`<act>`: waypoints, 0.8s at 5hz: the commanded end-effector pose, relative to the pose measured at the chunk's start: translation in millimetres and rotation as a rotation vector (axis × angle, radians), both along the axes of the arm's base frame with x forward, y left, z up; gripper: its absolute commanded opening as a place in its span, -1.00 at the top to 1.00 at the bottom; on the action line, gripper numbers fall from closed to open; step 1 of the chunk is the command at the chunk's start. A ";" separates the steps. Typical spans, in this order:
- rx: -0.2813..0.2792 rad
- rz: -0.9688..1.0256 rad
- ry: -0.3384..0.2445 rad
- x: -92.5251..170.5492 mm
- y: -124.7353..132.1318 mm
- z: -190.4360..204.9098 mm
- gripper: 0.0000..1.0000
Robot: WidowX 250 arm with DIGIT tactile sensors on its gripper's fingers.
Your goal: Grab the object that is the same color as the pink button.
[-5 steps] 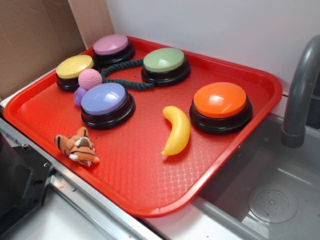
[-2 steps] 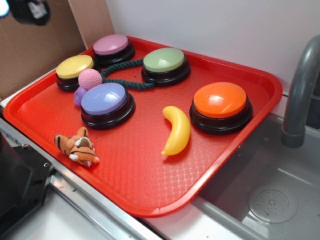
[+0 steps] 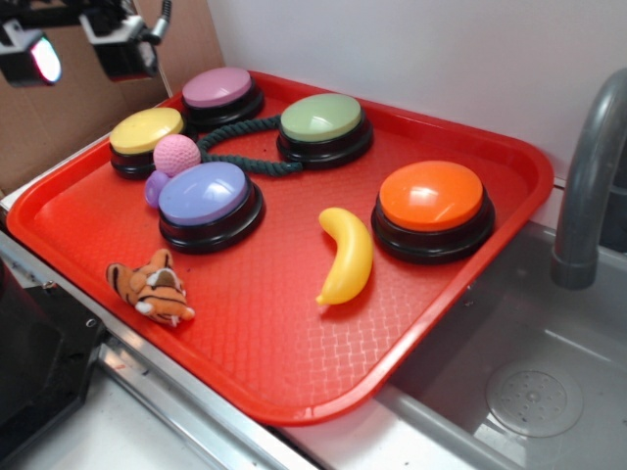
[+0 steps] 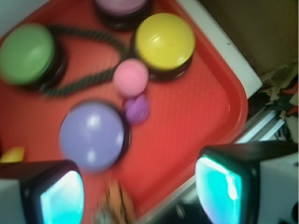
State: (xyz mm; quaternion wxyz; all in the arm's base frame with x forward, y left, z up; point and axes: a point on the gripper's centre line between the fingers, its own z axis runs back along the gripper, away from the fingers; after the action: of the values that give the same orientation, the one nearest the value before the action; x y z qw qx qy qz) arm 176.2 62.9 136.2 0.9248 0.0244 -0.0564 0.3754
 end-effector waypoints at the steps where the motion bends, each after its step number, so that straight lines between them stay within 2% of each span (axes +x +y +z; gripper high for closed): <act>1: 0.093 0.197 -0.060 25.3 41.4 -43.3 -1.00; 2: 0.070 0.211 -0.109 39.1 40.9 -72.5 -1.00; 4: 0.025 0.164 -0.142 52.3 31.5 -102.3 -1.00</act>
State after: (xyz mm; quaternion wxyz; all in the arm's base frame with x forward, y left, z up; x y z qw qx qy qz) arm 231.2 90.0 27.5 0.8833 0.0145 -0.1117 0.4551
